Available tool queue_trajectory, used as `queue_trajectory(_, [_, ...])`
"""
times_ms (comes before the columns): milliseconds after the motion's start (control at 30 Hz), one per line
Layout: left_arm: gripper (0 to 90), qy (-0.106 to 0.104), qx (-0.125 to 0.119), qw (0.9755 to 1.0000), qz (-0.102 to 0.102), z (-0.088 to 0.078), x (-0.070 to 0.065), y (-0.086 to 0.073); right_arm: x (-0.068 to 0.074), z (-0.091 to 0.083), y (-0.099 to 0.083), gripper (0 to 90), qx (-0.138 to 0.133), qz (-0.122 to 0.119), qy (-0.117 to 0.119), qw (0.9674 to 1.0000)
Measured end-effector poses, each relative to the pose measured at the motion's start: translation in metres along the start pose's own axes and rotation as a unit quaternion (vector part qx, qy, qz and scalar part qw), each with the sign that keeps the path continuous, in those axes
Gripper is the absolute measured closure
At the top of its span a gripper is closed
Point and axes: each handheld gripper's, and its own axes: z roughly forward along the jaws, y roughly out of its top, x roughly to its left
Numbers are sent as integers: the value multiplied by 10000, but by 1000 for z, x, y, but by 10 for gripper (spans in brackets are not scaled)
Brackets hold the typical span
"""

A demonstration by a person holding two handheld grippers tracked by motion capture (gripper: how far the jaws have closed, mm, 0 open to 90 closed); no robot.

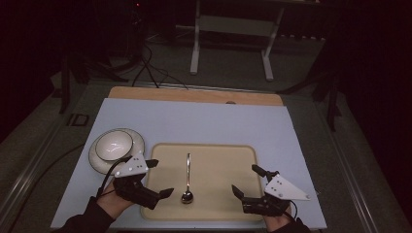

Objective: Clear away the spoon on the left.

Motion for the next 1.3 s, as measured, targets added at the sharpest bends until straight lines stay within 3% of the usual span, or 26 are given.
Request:
queue_trajectory(633, [12, 163, 14, 9997, -206, 5, -10, -42, 1, 1, 0, 115, 0, -2, 6, 10000])
queue_trajectory(800, [12, 272, 21, 9995, -161, 10, -8, -51, 1, 2, -1, 115, -1, -24, 0, 10000])
queue_trajectory(1133, [12, 402, -252, 9989, -56, 8, -3, -59, 1, 3, -3, 116, 122, -24, 41, 9999])
queue_trajectory(1300, [12, 513, -398, 9976, -237, 4, 5, -62, 0, 4, -4, 115, 157, -35, 54, 9999])
